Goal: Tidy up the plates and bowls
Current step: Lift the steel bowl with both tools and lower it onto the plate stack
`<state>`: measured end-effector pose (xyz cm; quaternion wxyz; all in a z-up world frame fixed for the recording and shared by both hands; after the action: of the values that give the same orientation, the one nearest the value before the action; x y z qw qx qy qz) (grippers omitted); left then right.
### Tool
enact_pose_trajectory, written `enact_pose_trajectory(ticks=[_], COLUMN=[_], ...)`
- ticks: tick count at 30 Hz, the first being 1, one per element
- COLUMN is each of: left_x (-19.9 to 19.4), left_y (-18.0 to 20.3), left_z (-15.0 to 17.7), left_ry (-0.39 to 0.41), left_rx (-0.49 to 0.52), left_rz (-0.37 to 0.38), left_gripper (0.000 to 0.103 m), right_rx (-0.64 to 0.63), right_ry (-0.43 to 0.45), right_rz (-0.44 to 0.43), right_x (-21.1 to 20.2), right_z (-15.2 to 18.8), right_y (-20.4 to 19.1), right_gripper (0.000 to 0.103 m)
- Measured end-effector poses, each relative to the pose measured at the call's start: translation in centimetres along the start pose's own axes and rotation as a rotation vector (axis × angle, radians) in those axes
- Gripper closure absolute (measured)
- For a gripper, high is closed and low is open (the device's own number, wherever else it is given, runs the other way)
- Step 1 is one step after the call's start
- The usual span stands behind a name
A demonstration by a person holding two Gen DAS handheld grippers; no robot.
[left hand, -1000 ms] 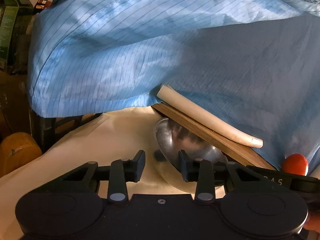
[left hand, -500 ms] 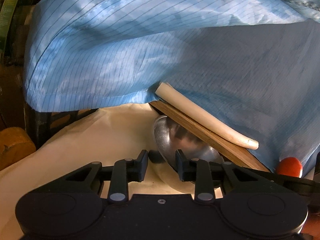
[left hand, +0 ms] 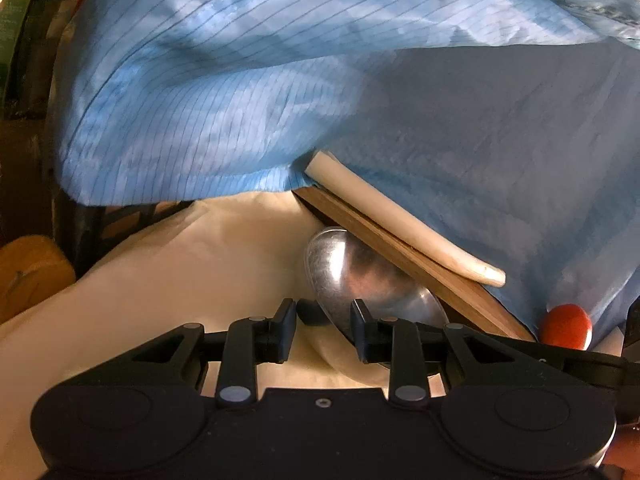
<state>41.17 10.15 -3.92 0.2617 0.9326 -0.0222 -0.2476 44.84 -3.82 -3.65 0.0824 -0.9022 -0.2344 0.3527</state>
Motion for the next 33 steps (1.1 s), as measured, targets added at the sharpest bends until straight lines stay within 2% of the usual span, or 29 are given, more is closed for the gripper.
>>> enact_pose_trajectory(ticks=[4,7,20,33], left_x=[-1.1,-2.4,-8.4,-13.2], left_y=[0.7,1.5,3.9,4.9], left_z=[0.9,2.1,6.2,9.2], left_ry=[-0.016,-0.018,-0.073,-0.108], left_rx=[0.031,0.061,0.095,0.138], left_rz=[-0.014,-0.017,0.02,0.003], left_gripper=[0.073,0.075,0.075,0.075], right_rx=[0.006,0.004,0.017,0.019], right_ry=[-0.017,-0.022,-0.065,-0.106], right_rz=[-0.007,0.0,-0.011,-0.056], right_x=[-1.4,-2.6,-9.3,-14.6], right_z=[1.1,2.0,7.1,11.2], right_y=[0.1,0.2,0.6,-0.4], right_gripper=[0.073,0.079,0.078,0.078])
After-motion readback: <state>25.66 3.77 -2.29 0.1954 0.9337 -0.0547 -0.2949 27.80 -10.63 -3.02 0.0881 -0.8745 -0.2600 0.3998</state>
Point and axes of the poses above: each gripper's, at about its wrist camera, not at the fingertips, and x roughly the way its jaws point, y to its right, z to its underside, the point moved 9 cm from there along x, roughly the way its jaws point, and after that the axes turned 2 degrees about y, right-handed, at the moved point
